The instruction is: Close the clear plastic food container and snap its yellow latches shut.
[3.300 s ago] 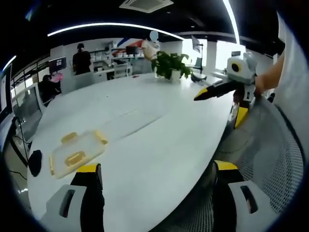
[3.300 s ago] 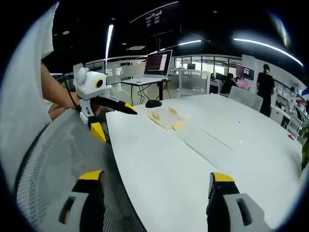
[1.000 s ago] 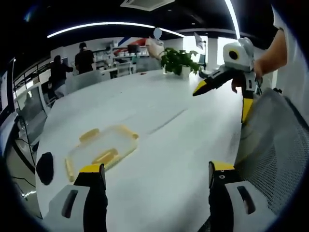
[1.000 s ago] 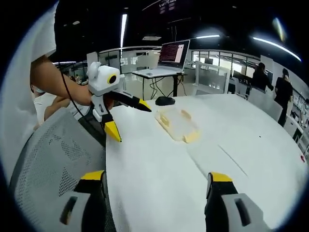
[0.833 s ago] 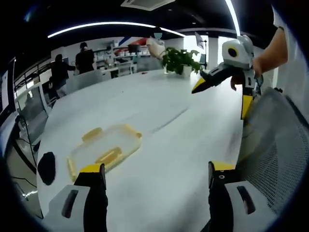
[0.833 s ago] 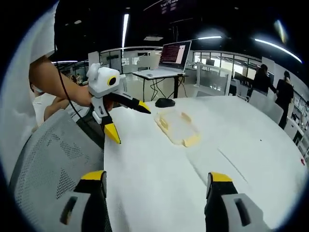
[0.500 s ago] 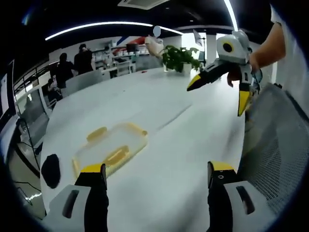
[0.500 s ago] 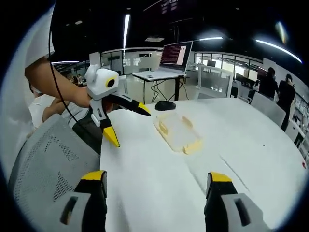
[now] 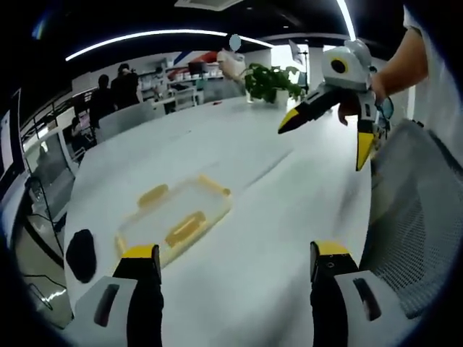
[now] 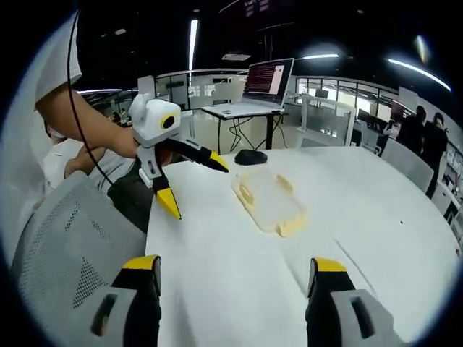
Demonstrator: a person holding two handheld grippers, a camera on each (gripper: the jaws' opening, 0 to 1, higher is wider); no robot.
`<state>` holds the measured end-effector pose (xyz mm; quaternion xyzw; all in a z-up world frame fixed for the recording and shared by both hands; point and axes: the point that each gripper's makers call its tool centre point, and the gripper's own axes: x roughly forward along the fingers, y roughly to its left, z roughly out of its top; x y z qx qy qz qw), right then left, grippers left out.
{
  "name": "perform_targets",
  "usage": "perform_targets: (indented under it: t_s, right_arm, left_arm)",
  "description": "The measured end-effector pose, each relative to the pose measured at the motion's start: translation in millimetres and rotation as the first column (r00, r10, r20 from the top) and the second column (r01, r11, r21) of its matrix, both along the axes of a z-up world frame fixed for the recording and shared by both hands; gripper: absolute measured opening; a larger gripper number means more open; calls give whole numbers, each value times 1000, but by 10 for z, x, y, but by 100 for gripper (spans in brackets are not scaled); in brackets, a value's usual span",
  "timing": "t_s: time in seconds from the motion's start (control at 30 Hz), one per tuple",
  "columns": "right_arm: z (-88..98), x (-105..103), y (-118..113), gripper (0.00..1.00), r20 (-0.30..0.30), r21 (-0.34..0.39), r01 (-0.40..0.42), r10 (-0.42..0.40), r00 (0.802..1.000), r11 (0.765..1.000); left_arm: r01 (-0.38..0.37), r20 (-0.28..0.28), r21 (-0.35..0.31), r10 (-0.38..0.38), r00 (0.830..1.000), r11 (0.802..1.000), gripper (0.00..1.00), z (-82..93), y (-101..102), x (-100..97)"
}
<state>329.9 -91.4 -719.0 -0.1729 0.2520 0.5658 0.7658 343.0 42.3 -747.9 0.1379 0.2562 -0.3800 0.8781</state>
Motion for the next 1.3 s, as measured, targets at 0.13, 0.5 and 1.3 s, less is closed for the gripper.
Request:
perform_targets:
  t_s: [0.13, 0.5, 1.3]
  right_arm:
    - [-7, 34, 44, 83, 2, -1, -11, 11, 1000, 1000]
    - [-3, 200, 88, 83, 5, -3, -18, 18, 1000, 1000]
    - [-22, 372, 297, 82, 30, -44, -118, 120, 992, 992]
  left_arm:
    - [5, -1, 14, -5, 1000, 1000, 83, -20, 46, 28]
    - [9, -6, 35, -9, 1000, 999, 82, -47, 124, 129]
    - [55, -24, 120, -52, 998, 991, 81, -168, 336, 239]
